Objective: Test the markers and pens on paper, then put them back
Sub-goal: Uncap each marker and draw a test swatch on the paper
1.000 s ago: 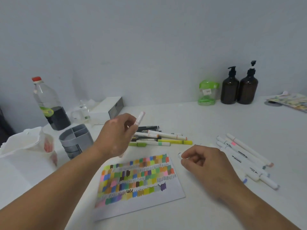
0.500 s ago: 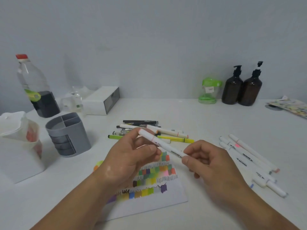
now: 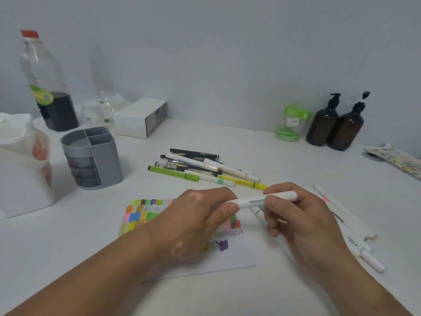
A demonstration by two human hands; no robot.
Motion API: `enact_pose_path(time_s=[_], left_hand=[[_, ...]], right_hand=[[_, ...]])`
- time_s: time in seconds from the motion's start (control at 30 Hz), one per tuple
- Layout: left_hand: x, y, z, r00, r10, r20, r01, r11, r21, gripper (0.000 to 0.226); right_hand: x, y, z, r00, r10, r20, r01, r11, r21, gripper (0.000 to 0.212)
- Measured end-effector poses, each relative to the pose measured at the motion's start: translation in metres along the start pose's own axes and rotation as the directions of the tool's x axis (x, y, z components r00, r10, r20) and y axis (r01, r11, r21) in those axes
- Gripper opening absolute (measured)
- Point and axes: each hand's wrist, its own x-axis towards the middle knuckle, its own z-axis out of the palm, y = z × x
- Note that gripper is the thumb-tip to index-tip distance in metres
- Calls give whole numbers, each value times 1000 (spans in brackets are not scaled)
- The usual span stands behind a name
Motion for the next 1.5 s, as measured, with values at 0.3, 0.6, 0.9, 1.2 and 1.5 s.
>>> enact_pose_path(time_s=[0.3, 0.6, 0.9, 1.2, 1.5], left_hand=[[0, 0, 1, 996, -41, 84, 40, 999, 20, 35], [-1, -14, -7, 935, -226, 273, 116, 923, 368, 85], [0, -17, -16, 917, -277, 286, 157, 912, 380, 74], [1, -18, -14, 920, -272, 283, 159, 917, 365, 75], [2, -20, -13, 923, -264, 280, 155, 920, 359, 77]], right_hand=[[-7, 3, 14, 998, 65, 1, -65, 996, 57, 15], [-13, 10, 15, 987, 95, 132, -86, 993, -75, 23], [-20, 11, 30, 989, 110, 98, -62, 911, -408, 20], [-21, 7, 33, 986, 146, 75, -98, 889, -447, 10], [-21, 5, 33, 981, 167, 100, -99, 870, -482, 12]])
